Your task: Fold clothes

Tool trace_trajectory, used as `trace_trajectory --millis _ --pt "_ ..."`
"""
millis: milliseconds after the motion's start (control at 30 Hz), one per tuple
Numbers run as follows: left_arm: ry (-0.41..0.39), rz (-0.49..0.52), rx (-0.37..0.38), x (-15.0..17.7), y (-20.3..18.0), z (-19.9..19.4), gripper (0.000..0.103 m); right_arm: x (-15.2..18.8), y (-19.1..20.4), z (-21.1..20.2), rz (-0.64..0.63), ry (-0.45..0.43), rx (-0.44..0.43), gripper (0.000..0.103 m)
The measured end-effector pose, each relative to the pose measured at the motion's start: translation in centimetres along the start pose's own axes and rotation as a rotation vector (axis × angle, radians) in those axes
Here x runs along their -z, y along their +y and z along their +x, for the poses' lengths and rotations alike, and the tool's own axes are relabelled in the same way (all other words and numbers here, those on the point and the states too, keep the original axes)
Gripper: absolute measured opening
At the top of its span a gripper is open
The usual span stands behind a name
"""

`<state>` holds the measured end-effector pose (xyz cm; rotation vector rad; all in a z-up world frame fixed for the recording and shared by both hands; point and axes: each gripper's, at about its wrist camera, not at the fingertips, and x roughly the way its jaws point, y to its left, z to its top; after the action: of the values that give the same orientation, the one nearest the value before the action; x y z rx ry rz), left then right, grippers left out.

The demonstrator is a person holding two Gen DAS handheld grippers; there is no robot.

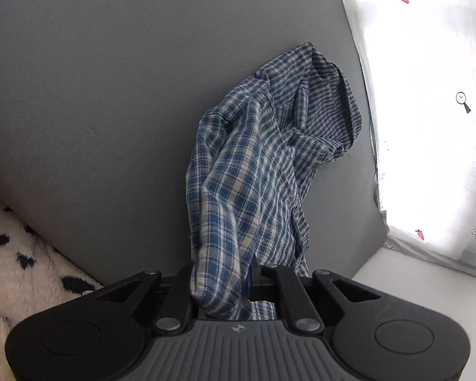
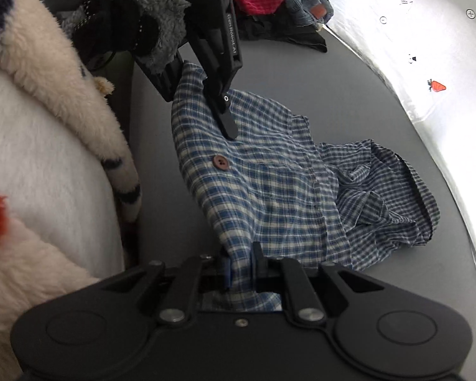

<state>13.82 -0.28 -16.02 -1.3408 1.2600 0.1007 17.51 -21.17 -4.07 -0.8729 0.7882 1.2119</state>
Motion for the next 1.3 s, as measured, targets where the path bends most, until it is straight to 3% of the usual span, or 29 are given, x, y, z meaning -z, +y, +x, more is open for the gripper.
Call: trace_trajectory --millis 133,200,300,600,700,733,767,833,900,967,1033,1100,1167,1233,1300 --pt "0.000 -0.020 0.006 -2.1 -1.4 0.9 0.011 2.3 -3.4 1.1 0.059 0.008 -0.044 0.010" --pt "-0.013 -0.010 0.035 -3.4 -3.5 1.2 0.012 4.9 -5.7 1.1 0.133 0.001 -0.032 0.010" --pt "-0.030 0.005 0.082 -5.6 -6.1 1.9 0.016 5.8 -7.0 -0.7 0.237 -0.050 -0.023 0.010" --pt "-0.039 0.000 0.145 -16.1 -14.1 7.1 0.024 8.0 -22.4 6.6 0.355 -0.079 0.163 0.011" --pt "-0.060 0.063 0.084 -19.7 -17.0 9.2 0.036 9.0 -27.8 9.6 0.473 -0.095 0.208 0.014" --pt "-0.073 0.097 0.057 -20.7 -17.8 9.7 0.040 9.3 -29.3 10.9 0.511 -0.096 0.239 0.019" --pt "-0.099 0.130 0.026 -21.4 -18.5 9.9 0.045 9.8 -30.2 11.6 0.558 -0.097 0.284 0.030" --pt "-0.181 0.227 -0.025 -21.9 -19.7 9.6 0.055 10.9 -31.5 12.6 0.663 -0.098 0.385 0.034" --pt "-0.290 0.350 -0.070 -21.7 -20.7 8.6 0.080 11.9 -32.8 13.6 0.767 -0.100 0.486 0.038" --pt "-0.456 0.495 -0.162 -20.2 -21.2 7.2 0.081 13.2 -33.6 14.0 0.876 -0.116 0.562 0.048" --pt "-0.546 0.634 -0.253 -18.9 -21.2 6.8 0.081 14.5 -32.7 13.3 0.963 -0.152 0.575 0.051" --pt "-0.554 0.743 -0.325 -17.9 -20.6 7.0 0.081 15.2 -31.1 13.0 1.020 -0.185 0.547 0.058" --pt "-0.509 0.794 -0.364 -17.2 -19.7 8.9 0.081 15.7 -29.4 12.9 1.058 -0.215 0.502 0.072" --pt "-0.472 0.833 -0.400 -16.6 -18.9 11.0 0.081 15.7 -27.4 13.2 1.063 -0.241 0.436 0.079" --pt "-0.496 0.879 -0.467 -15.9 -18.6 13.4 0.082 15.3 -26.0 14.8 1.033 -0.211 0.426 0.081"
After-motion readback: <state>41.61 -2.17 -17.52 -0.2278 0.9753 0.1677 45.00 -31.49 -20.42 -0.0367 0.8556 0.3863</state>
